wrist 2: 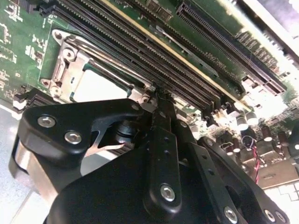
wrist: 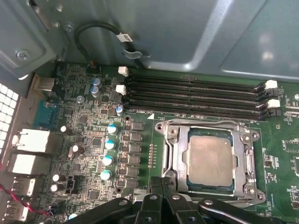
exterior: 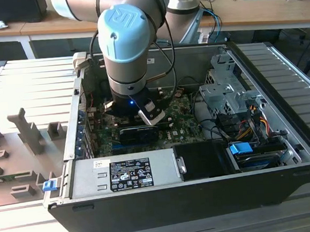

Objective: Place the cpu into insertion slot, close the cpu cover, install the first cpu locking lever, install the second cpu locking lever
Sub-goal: 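Install the second cpu locking lever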

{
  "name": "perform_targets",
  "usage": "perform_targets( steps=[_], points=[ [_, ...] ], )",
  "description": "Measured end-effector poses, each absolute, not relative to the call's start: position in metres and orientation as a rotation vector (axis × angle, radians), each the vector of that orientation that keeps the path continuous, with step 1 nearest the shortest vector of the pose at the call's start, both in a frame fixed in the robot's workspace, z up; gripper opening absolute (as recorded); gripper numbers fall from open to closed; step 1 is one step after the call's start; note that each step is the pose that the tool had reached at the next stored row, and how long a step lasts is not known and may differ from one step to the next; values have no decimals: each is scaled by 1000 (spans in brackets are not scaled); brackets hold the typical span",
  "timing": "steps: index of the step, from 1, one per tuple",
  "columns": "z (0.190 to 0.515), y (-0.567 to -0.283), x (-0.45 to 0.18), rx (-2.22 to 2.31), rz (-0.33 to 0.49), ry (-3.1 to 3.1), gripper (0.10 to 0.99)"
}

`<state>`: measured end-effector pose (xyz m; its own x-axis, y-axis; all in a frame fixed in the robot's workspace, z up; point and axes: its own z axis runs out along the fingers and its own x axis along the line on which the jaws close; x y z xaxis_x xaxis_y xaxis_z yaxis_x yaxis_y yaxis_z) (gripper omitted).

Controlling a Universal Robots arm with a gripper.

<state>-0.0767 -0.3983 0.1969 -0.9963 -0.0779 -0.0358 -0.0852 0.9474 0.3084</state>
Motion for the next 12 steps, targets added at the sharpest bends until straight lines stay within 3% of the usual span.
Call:
perform_targets(
  steps=[12],
  points=[
    [218, -398, -77, -129, 489, 3078, 106]
  ],
)
